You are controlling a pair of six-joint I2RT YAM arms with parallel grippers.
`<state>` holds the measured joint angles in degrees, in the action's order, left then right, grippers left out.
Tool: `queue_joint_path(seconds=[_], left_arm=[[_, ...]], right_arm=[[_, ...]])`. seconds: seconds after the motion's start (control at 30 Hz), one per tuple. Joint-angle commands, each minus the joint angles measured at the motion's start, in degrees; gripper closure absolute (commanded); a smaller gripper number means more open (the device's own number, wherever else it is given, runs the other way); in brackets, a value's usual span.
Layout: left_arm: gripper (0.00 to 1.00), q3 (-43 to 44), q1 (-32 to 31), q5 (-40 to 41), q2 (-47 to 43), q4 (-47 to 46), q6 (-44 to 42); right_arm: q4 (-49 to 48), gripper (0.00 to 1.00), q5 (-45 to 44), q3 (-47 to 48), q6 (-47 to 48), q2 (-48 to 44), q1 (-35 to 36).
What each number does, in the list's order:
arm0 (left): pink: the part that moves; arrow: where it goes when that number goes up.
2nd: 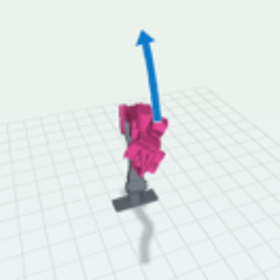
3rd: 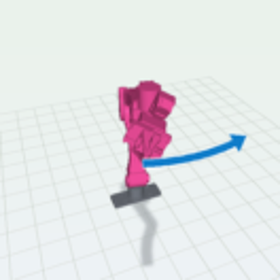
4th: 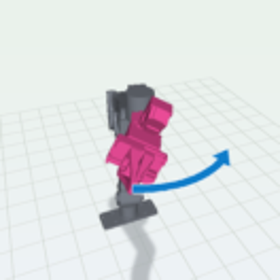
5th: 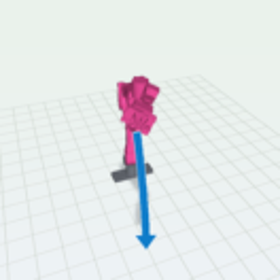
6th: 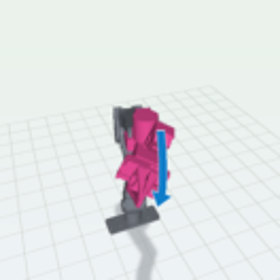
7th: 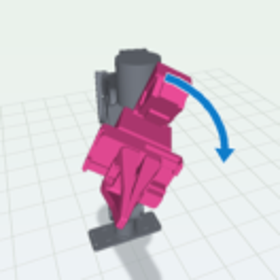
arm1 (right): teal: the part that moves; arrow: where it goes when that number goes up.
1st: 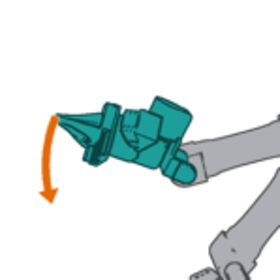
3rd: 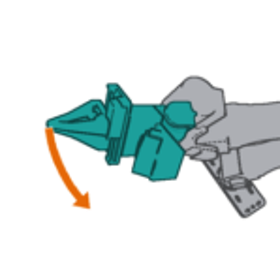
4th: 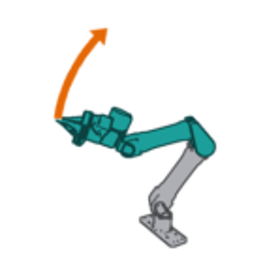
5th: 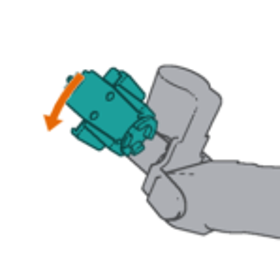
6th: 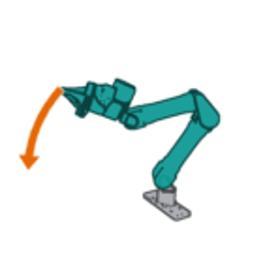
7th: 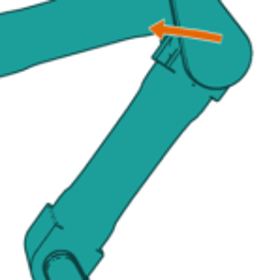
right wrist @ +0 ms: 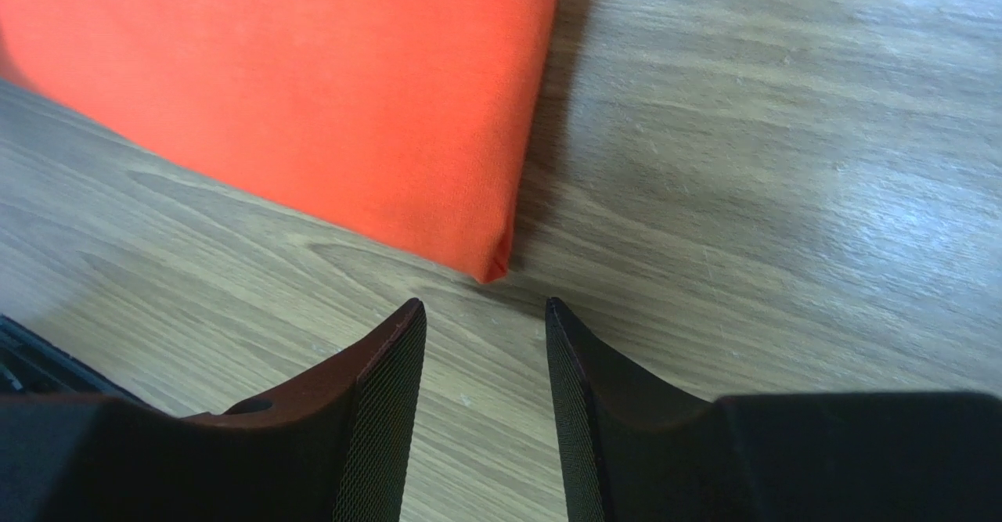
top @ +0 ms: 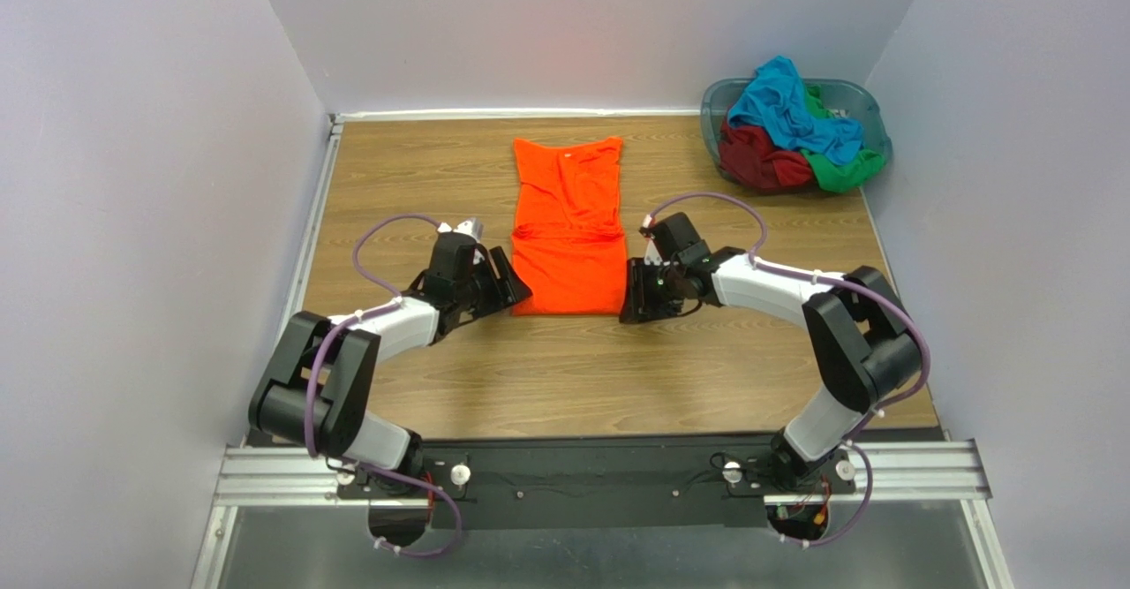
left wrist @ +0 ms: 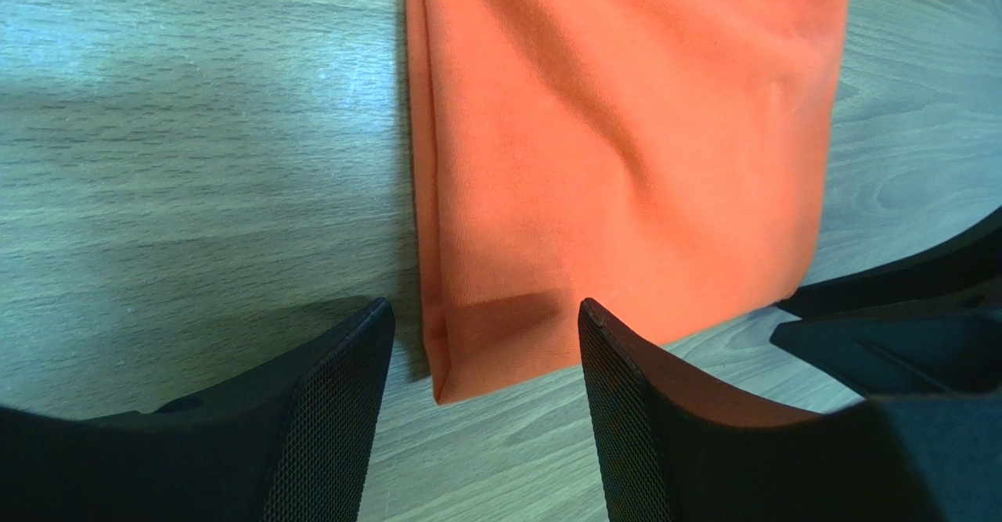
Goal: Fold and stack the t-shirts
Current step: Fold the tshirt
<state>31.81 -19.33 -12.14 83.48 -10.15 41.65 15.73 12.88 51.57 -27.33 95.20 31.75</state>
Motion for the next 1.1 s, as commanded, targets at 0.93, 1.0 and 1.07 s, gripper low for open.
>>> queue_joint_path(seconds=[0.93, 1.0, 1.07], left_arm=[[0.33, -4.7, -1.8, -0.3, 1.3, 3.7, -0.3], [0.33, -4.9, -1.8, -0.3, 1.3, 3.8, -0.3], [0.33, -4.7, -1.8, -0.3, 1.2, 4.3, -0.3]], right_arm=[[-3.1, 0.84, 0.1, 0.9, 1.3, 4.5, -0.5], [-3.1, 0.83, 0.0, 0.6, 1.3, 4.3, -0.5], [-3.0, 0.83, 0.1, 0.6, 1.2, 4.1, -0.5]])
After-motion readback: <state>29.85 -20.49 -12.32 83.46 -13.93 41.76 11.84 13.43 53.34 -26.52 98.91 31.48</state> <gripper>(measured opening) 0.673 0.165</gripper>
